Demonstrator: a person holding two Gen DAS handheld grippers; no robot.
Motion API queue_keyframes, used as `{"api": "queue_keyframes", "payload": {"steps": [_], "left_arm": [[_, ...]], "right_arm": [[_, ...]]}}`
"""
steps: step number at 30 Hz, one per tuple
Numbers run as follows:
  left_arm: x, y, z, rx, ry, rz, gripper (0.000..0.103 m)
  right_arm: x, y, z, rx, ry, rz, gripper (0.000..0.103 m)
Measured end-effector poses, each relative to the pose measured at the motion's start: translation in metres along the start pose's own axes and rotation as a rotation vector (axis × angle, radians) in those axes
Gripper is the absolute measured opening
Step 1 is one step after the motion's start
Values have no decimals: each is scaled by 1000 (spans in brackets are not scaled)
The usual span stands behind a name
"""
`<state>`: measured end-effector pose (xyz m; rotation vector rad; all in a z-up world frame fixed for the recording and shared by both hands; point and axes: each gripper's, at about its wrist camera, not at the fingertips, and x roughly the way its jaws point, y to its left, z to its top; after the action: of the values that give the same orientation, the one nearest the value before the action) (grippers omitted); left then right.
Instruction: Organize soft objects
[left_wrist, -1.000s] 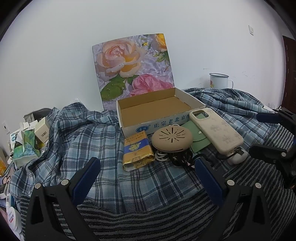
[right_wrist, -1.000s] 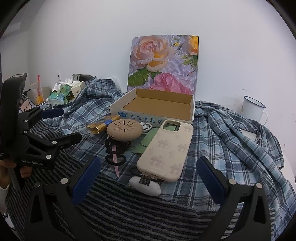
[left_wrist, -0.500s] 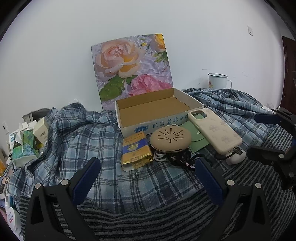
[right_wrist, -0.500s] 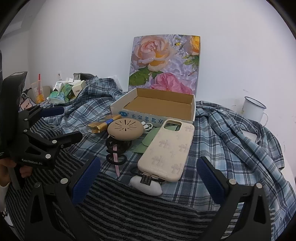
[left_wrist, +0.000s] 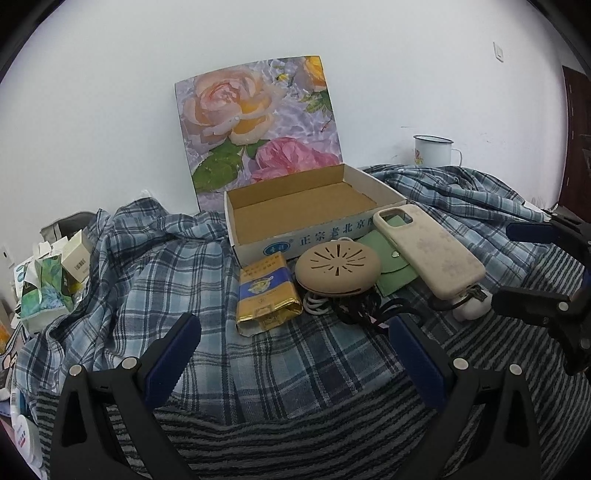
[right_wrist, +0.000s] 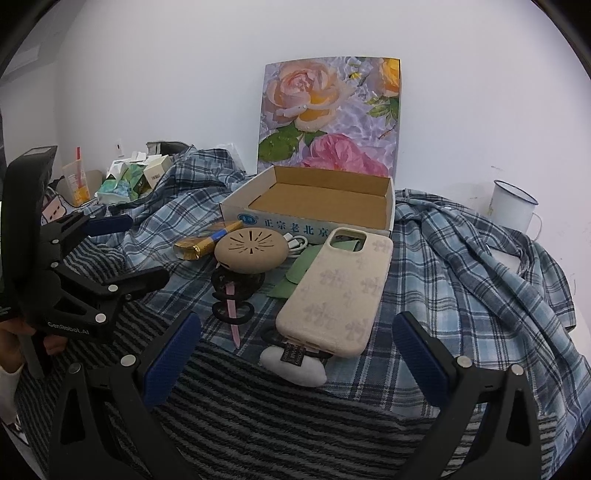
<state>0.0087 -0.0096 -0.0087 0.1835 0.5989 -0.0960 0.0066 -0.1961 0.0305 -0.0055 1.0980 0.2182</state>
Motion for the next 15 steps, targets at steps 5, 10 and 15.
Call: {"api": "queue_keyframes", "payload": {"steps": [5, 10, 15], "left_arm": [[3, 0, 0, -6, 18, -11, 103], [-4, -5, -1, 19, -14, 8, 103], [-9, -7, 0, 32, -39, 26, 103]], "right_arm": [[2, -2, -1, 8, 5, 7, 103], [0, -2, -2, 6, -8, 15, 103], [0, -2, -2, 8, -4, 18, 103]]}}
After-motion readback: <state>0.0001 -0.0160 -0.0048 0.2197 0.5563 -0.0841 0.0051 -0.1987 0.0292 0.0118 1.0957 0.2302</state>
